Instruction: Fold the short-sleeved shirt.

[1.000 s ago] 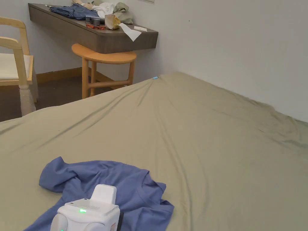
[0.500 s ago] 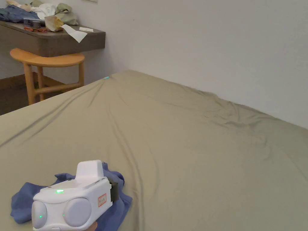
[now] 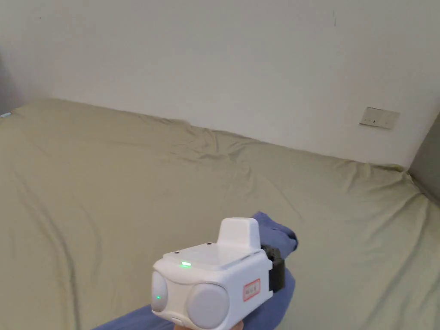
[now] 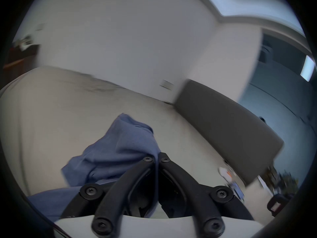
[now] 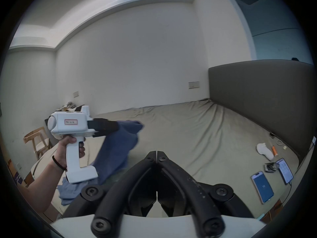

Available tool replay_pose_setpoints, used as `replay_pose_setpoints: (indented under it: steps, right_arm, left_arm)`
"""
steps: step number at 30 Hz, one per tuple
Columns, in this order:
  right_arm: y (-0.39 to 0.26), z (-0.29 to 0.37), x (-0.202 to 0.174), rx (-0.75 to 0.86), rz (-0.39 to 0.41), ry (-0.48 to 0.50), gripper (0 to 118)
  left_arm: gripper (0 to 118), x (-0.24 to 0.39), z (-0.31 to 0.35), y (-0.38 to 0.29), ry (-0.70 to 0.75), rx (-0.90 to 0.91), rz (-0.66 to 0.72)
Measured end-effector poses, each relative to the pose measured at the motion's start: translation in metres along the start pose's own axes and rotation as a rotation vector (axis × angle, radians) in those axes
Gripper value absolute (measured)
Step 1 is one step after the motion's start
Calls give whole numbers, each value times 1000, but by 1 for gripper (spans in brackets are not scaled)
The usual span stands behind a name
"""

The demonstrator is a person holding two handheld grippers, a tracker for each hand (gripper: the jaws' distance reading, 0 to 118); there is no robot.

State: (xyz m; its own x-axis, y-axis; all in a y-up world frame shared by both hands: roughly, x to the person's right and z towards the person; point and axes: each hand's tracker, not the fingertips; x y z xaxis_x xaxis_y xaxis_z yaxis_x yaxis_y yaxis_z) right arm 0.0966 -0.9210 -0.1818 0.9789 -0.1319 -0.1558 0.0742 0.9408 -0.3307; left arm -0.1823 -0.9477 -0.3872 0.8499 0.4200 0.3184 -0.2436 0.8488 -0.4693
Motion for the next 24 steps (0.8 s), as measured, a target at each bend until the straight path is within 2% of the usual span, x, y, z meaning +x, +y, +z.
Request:
replay_pose_setpoints:
  steps: [5, 7, 9, 14, 15, 16, 17, 18, 19, 20, 21, 22, 23, 24]
  right_arm:
    - [-2, 17, 22, 17, -36, -45, 2]
    - [-6, 20, 29, 15, -53, -62, 2]
    - [-10, 21, 36, 3, -64, -82, 2]
    - [-22, 26, 51, -35, -79, -114, 2]
    - [-24, 26, 53, -41, -87, -115, 2]
    - [-25, 26, 54, -44, -94, -116, 2]
    - [-26, 25, 55, -46, -102, -117, 2]
    - [-26, 25, 55, -46, -106, -117, 2]
    - [-26, 24, 54, -44, -110, -114, 2]
    - [-27, 24, 53, -41, -110, -108, 2]
    - [-26, 23, 51, -38, -108, -100, 2]
    - [-26, 23, 47, -34, -103, -83, 2]
    - [-24, 22, 44, -32, -98, -63, 2]
    - [-23, 21, 41, -32, -91, -47, 2]
  left_arm:
    - [1, 98, -42, -48, -265, -158, -109]
    - [1, 124, -58, -75, -285, -233, -183]
    - [1, 142, -77, -105, -243, -326, -264]
    - [2, 139, -105, -174, -219, -525, -253]
    - [9, 135, -107, -181, -213, -551, -232]
    - [23, 128, -108, -189, -210, -589, -191]
    - [49, 120, -110, -198, -201, -620, -136]
    - [81, 113, -111, -205, -202, -643, -99]
    - [90, 102, -106, -215, -250, -635, -40]
    - [91, 98, -96, -221, -314, -556, -8]
    - [89, 99, -84, -224, -305, -451, -28]
    - [86, 101, -78, -224, -253, -445, -67]
    - [83, 103, -75, -216, -229, -517, -112]
    - [75, 104, -70, -210, -224, -552, -137]
